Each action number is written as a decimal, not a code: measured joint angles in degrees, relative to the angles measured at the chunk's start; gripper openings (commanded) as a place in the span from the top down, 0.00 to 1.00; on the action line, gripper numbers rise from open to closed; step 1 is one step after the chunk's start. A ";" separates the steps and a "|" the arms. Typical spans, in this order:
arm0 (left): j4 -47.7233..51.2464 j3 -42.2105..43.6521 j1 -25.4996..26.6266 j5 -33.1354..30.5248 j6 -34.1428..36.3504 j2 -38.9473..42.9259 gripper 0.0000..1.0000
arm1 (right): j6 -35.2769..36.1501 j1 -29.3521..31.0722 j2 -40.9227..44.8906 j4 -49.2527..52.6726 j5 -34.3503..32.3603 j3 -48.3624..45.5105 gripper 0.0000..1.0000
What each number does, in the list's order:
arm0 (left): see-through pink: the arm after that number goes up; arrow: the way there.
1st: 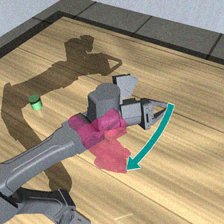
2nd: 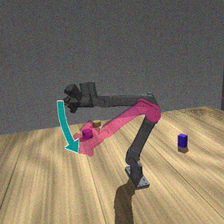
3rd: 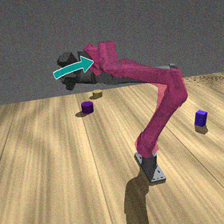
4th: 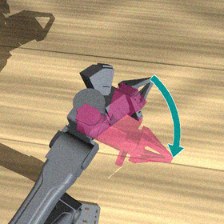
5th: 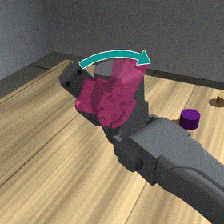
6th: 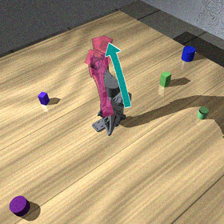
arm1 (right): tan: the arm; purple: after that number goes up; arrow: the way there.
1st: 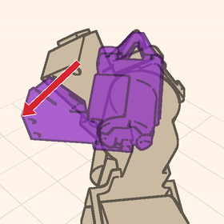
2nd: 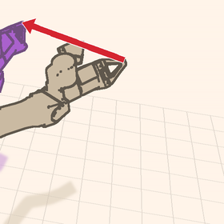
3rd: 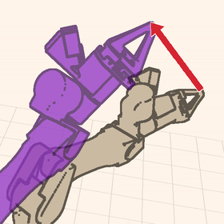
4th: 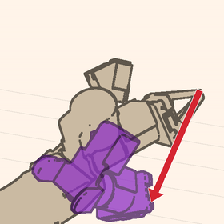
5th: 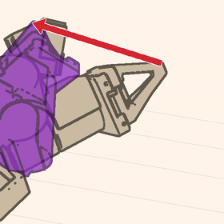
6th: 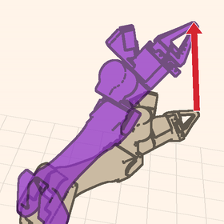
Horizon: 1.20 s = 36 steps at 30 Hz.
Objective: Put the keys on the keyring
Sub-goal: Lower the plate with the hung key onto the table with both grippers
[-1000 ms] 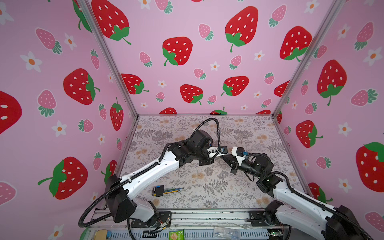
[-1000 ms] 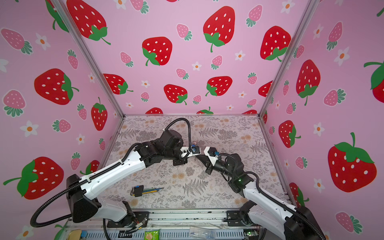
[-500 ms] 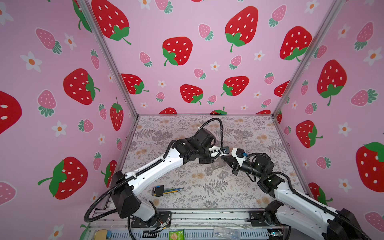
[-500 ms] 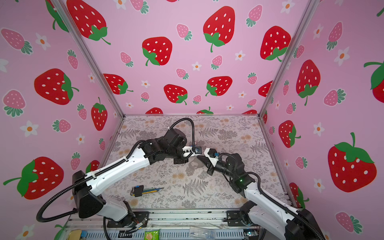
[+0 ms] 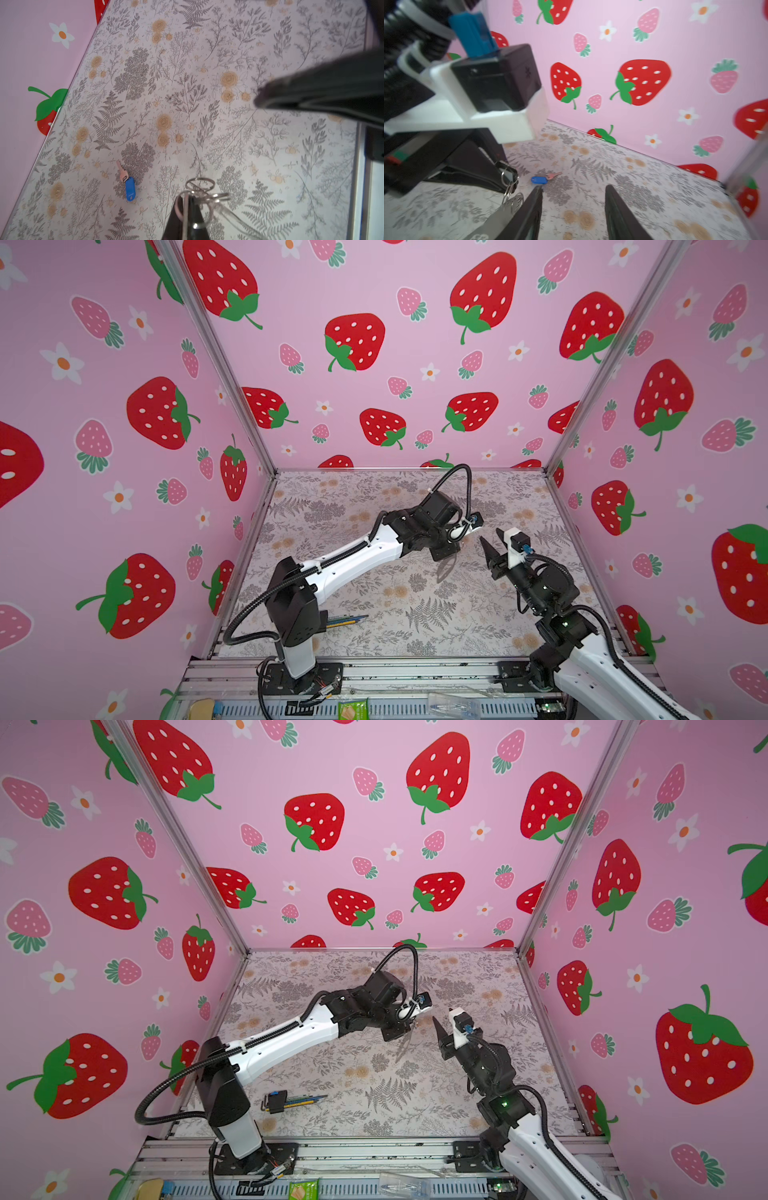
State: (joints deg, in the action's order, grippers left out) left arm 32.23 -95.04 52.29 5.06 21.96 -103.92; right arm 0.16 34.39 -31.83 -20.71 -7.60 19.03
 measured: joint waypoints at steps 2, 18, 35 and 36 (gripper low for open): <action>-2.19 -2.16 0.11 1.64 -3.06 -3.50 1.00 | 0.17 -0.20 1.70 2.86 -4.87 0.50 0.50; -2.05 -0.20 -1.92 1.66 -4.09 -14.47 1.00 | 1.18 -0.28 -6.45 14.86 -9.90 8.57 0.51; 2.58 18.82 -8.37 -5.86 4.02 -6.82 1.00 | -0.61 -0.28 -6.88 14.27 -8.90 4.48 0.50; 2.67 19.12 -8.46 -6.01 4.15 -6.84 1.00 | -0.61 -0.28 -7.02 14.08 -8.85 4.11 0.49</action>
State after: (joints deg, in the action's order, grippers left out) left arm 34.89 -75.92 43.83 -0.95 26.11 -110.76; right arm -0.45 34.11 -38.85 -6.63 -16.45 23.14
